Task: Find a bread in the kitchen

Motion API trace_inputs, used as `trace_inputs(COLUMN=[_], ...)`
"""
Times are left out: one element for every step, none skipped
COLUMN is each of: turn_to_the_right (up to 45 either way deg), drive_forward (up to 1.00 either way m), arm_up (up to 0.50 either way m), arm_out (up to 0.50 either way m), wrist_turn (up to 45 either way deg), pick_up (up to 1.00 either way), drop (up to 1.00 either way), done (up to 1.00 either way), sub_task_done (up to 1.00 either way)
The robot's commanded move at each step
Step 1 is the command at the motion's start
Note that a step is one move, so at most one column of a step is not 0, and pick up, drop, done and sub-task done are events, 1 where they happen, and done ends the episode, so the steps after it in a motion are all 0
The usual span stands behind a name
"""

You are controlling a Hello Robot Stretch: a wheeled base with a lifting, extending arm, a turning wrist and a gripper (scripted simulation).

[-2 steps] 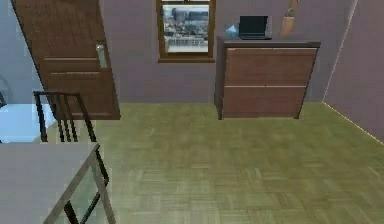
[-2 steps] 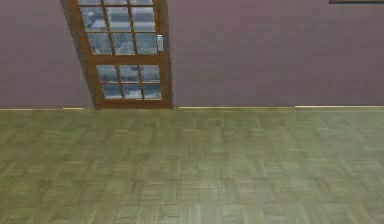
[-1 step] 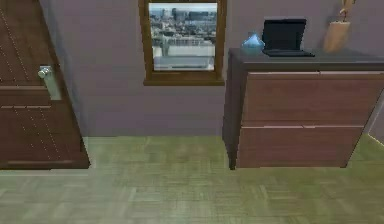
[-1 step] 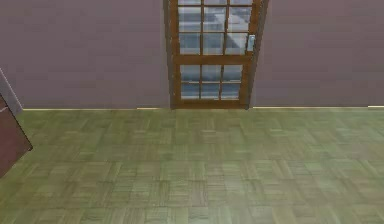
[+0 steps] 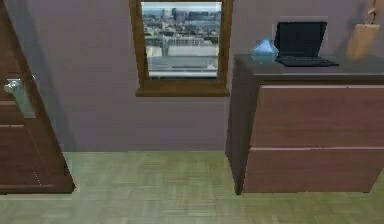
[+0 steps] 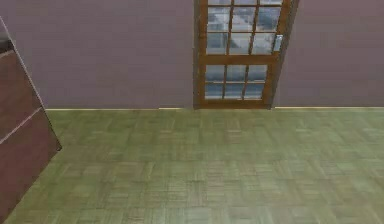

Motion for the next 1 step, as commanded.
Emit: trace_inputs(turn_to_the_right=[-42.0], drive_forward=[0.00], arm_up=[0.00], arm_out=[0.00], wrist_turn=[0.0], pick_up=[0.00], drop=[0.00], done=[0.00], sub_task_done=[0.00])
